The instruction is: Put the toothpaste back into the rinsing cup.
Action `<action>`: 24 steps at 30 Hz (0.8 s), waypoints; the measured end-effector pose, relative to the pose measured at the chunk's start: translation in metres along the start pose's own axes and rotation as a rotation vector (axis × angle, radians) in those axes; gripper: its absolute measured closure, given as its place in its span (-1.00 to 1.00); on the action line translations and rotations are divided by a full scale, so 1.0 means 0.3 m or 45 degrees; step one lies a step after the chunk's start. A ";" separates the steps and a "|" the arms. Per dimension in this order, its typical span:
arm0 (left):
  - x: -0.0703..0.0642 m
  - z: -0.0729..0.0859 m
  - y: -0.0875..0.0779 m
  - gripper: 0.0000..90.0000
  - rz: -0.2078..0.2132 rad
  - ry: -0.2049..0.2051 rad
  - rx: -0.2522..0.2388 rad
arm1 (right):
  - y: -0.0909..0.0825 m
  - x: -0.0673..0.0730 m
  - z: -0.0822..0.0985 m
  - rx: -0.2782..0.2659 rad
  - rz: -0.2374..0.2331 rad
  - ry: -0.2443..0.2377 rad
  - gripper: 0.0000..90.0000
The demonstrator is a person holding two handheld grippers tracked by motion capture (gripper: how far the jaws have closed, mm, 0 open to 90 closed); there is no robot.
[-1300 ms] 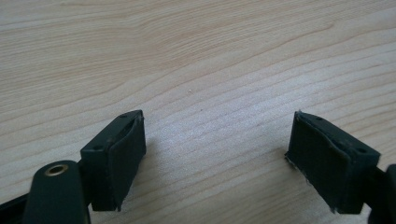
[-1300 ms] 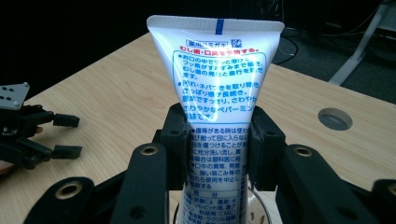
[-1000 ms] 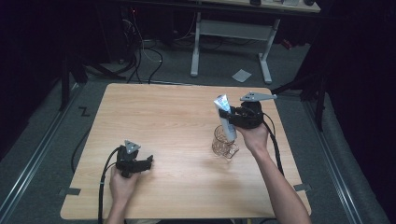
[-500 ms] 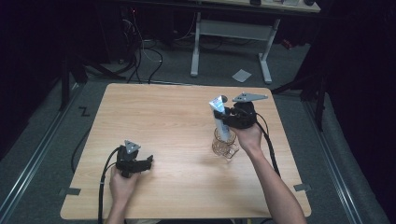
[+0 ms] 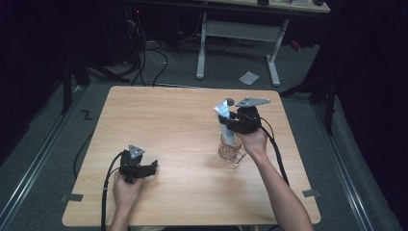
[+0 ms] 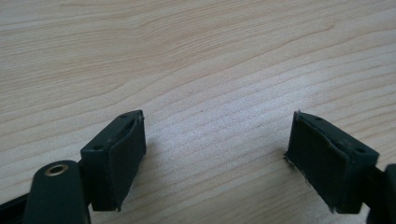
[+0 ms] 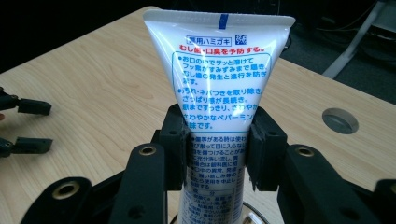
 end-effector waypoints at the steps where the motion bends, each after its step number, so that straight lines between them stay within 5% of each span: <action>1: 0.000 0.000 0.000 -0.56 0.000 0.000 0.000 | 0.000 -0.002 0.001 0.002 0.006 0.000 0.42; 12: 0.000 0.000 0.000 -0.56 0.000 0.000 0.000 | -0.007 -0.040 0.029 0.002 0.026 0.040 0.41; 24: 0.000 -0.002 0.001 -0.56 -0.003 0.002 0.002 | -0.014 -0.037 0.043 0.035 0.037 0.015 0.41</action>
Point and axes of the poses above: each handheld gripper's, and its own axes: y roughly forward along the jaws, z roughly out of its underside, x roughly to its left, the point moved 3 cm from there along y, roughly forward along the jaws, and after that the axes turned 15 degrees about y, right-handed, at the moved point
